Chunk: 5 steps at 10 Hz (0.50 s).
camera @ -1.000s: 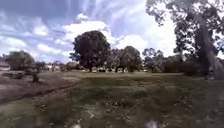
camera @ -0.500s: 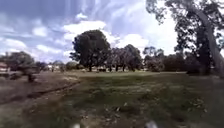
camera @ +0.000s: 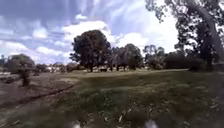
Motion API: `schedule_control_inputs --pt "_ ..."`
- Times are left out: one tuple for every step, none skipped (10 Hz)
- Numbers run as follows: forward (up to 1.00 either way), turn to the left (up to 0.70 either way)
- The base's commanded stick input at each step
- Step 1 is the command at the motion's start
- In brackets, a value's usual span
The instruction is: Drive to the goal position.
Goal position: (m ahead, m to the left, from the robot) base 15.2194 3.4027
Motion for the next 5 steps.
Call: schedule_control_inputs --pt "0.70 0.00" --pt "0.70 0.00" --pt "0.70 0.00" --pt "0.70 0.00" --pt "0.70 0.00"
